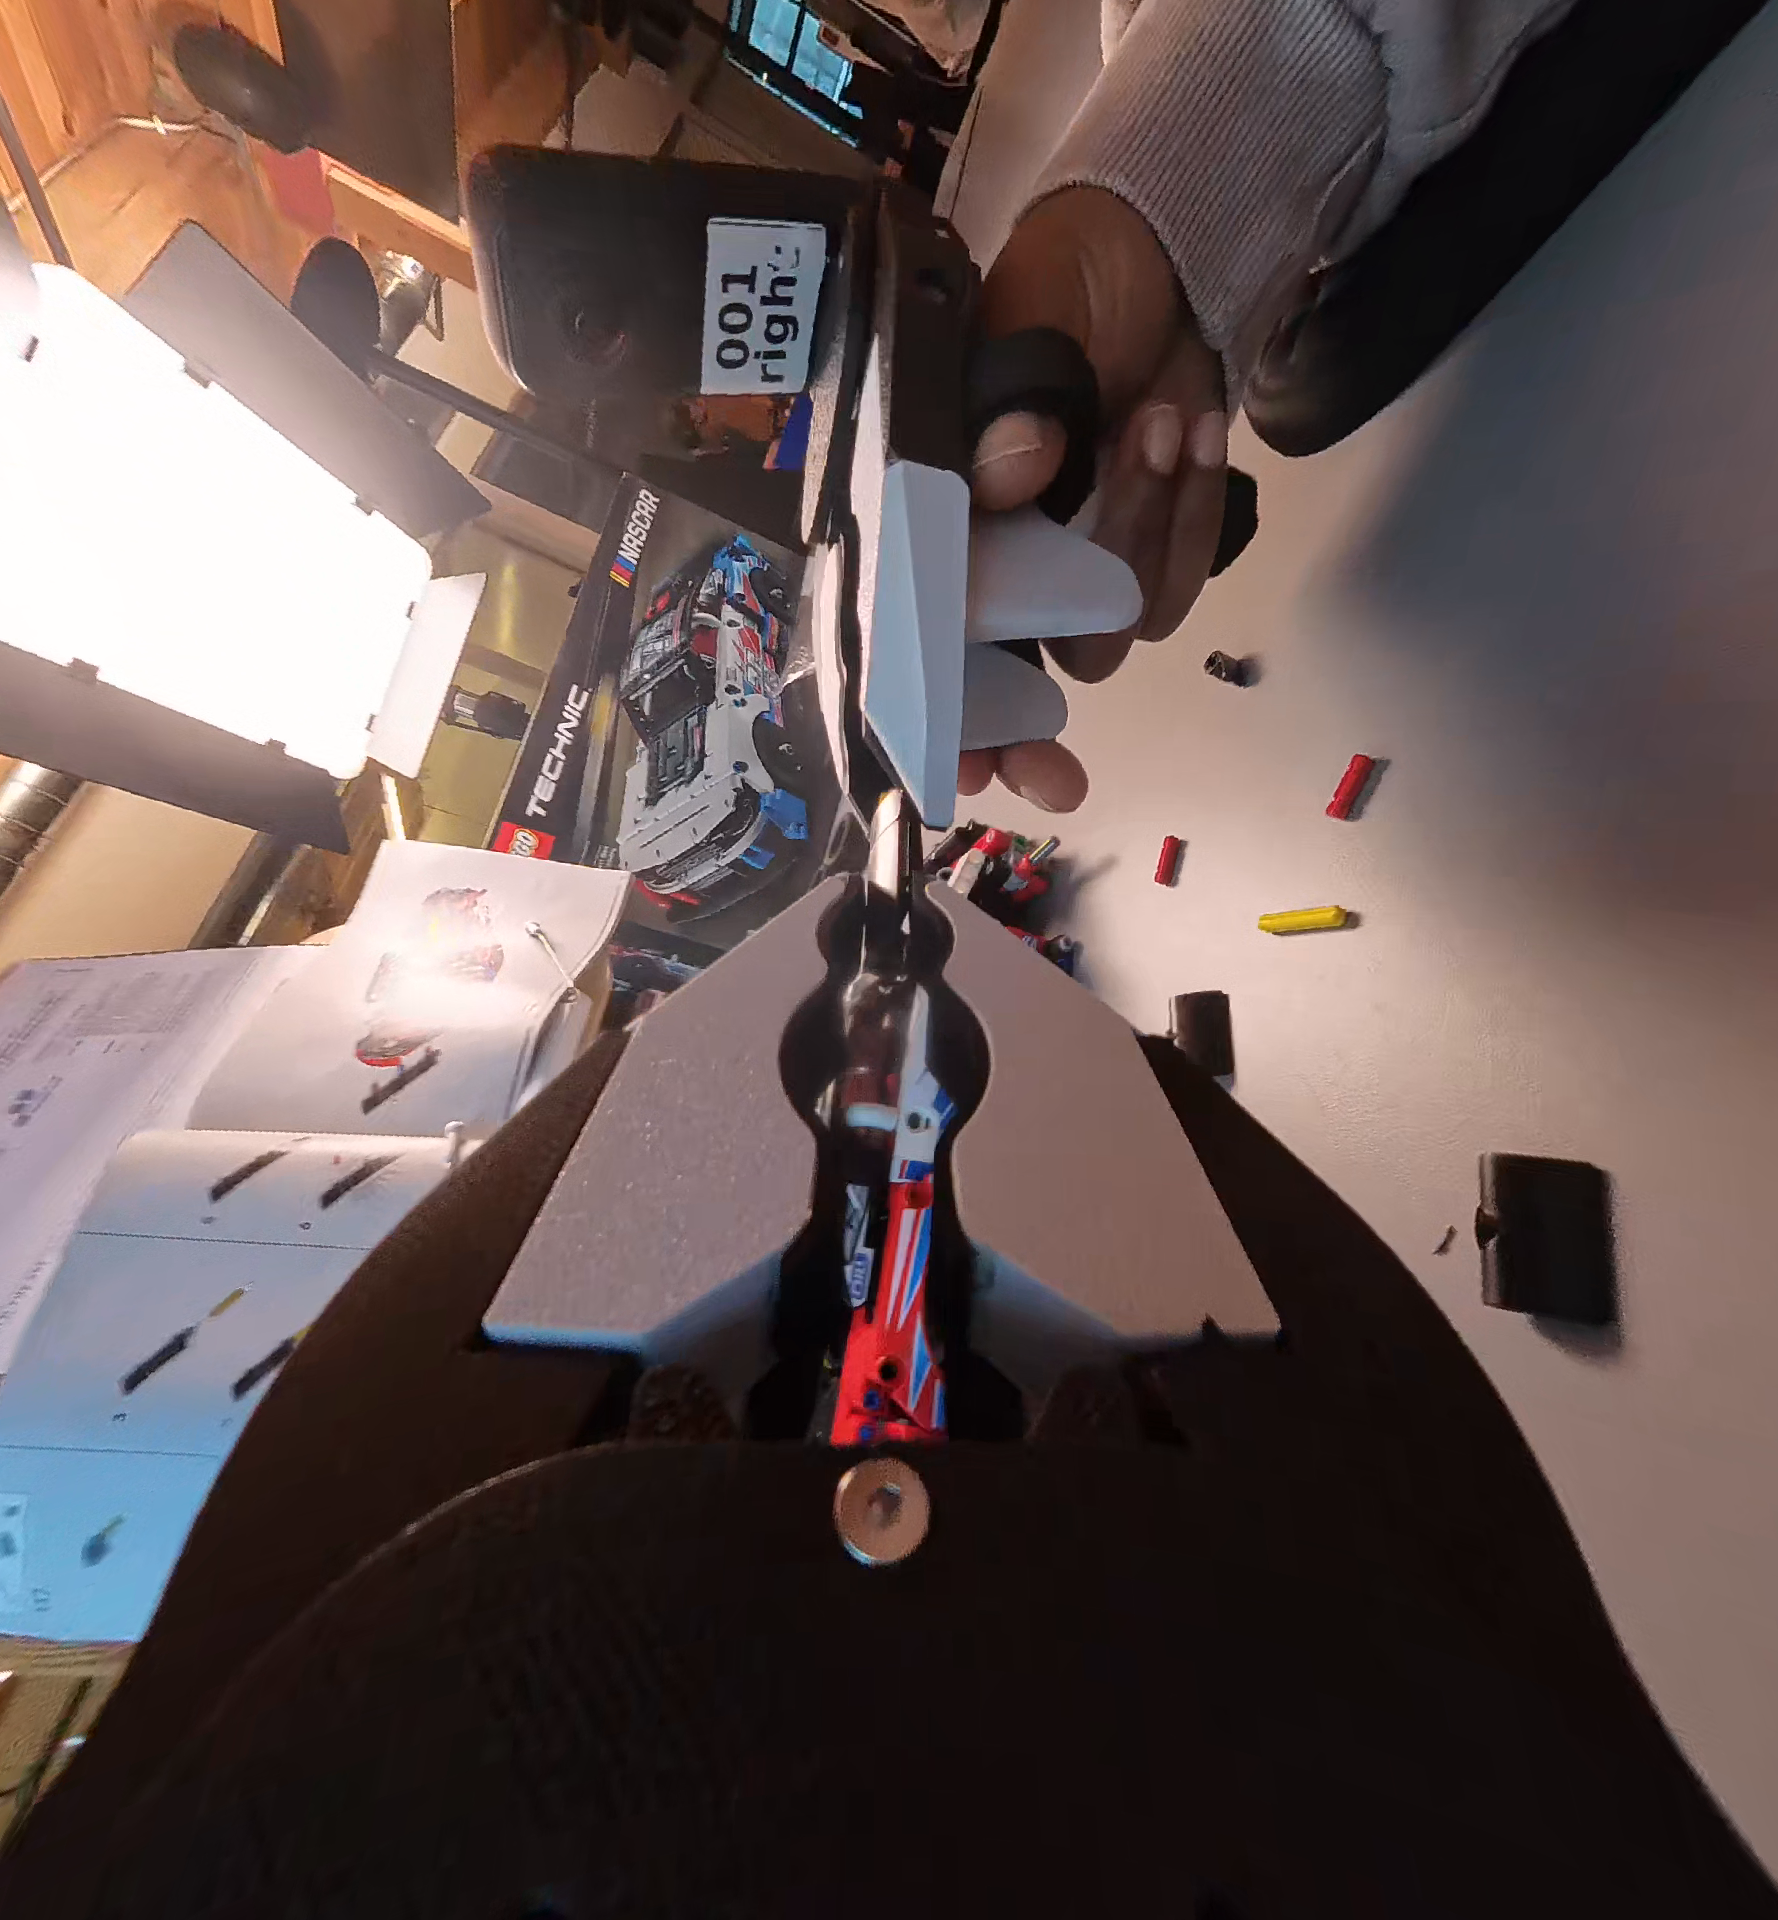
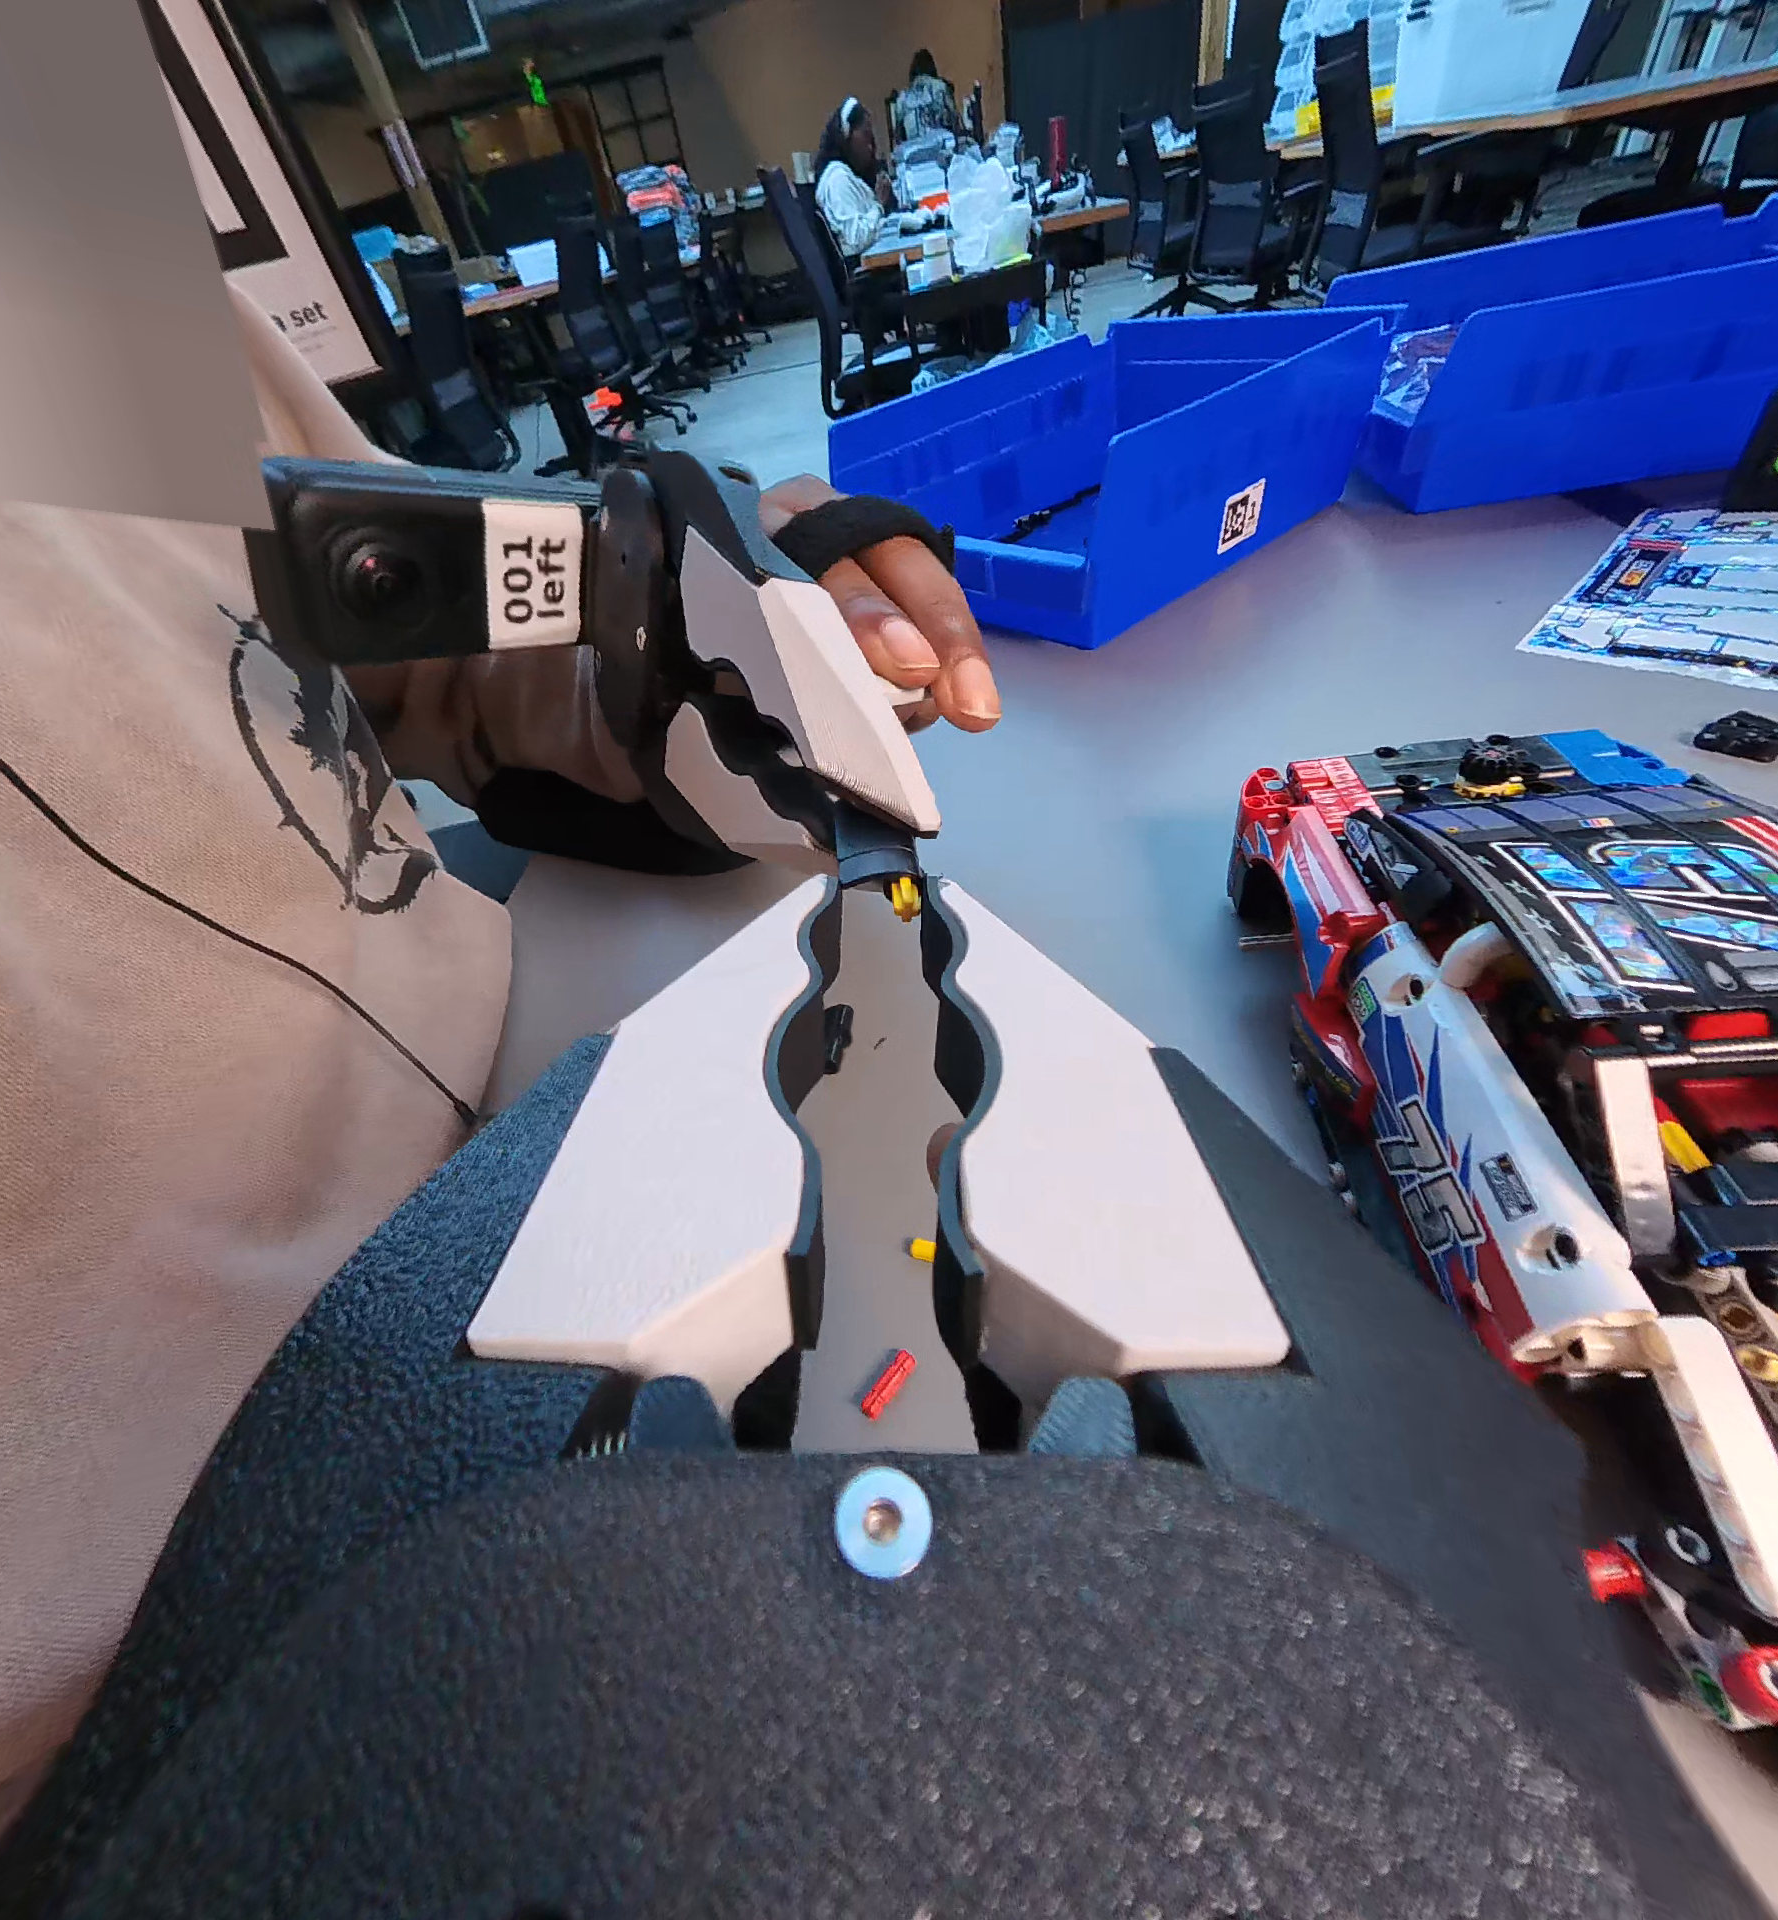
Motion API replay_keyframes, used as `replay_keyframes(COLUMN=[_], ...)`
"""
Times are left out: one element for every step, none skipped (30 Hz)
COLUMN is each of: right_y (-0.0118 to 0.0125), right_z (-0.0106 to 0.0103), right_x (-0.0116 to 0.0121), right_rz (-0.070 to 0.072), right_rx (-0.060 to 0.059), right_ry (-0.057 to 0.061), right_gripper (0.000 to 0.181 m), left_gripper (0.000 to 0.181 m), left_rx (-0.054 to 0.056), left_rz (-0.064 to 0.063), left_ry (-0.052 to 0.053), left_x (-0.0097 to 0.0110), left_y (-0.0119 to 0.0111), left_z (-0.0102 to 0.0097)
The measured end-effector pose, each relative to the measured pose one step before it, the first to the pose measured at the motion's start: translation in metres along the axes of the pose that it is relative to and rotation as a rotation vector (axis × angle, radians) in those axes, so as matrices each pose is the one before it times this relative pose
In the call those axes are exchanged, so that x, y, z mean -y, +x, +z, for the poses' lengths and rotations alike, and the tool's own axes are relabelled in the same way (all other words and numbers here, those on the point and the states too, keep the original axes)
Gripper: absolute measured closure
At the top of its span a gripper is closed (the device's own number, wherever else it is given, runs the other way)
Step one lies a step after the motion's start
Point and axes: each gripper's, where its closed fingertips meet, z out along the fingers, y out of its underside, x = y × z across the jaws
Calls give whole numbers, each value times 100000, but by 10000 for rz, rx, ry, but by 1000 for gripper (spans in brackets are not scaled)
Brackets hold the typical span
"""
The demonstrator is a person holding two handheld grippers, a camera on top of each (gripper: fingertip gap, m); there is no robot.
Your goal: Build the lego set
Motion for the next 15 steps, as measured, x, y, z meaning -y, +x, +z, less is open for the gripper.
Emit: replay_keyframes(right_y=[-21,49,85,88,89,86,64,75,56,5,17,6,20,35,114], right_z=[-12,-31,-73,-134,-157,-164,-125,-68,-21,33,65,61,65,72,66], right_x=[-24,-53,-1,32,103,127,128,91,76,48,-46,-29,1,-83,-178], right_rz=[-187,-228,-248,-287,-288,-250,-196,-135,-137,-120,-111,-124,-105,-86,-63], right_rx=[-44,-87,-100,-109,-112,-112,-89,-80,-74,-56,-57,-62,-66,-66,-93], right_ry=[-16,-30,11,34,63,68,66,52,48,34,-27,-8,6,-58,-113], right_gripper=[168,168,168,168,168,168,168,168,168,168,168,168,168,168,168], left_gripper=[174,173,167,159,152,146,141,140,140,140,144,147,149,154,160], left_rx=[-225,-402,-412,-549,-655,-588,-402,-355,-405,-395,-318,-117,4,-53,-166], left_rz=[-699,-1178,-1515,-1738,-1858,-1833,-1682,-1443,-1227,-1013,-810,-624,-408,-288,-305], left_ry=[121,152,299,493,541,474,312,205,192,195,60,-145,-169,-51,67], left_x=[5,-36,108,421,546,443,185,6,1,-4,-167,-393,-420,-244,-60], left_y=[50,79,-100,-138,-166,-327,-539,-474,-176,12,63,-169,-268,-98,114], left_z=[4,9,-73,-203,-303,-306,-253,-190,-102,0,108,204,203,162,103])
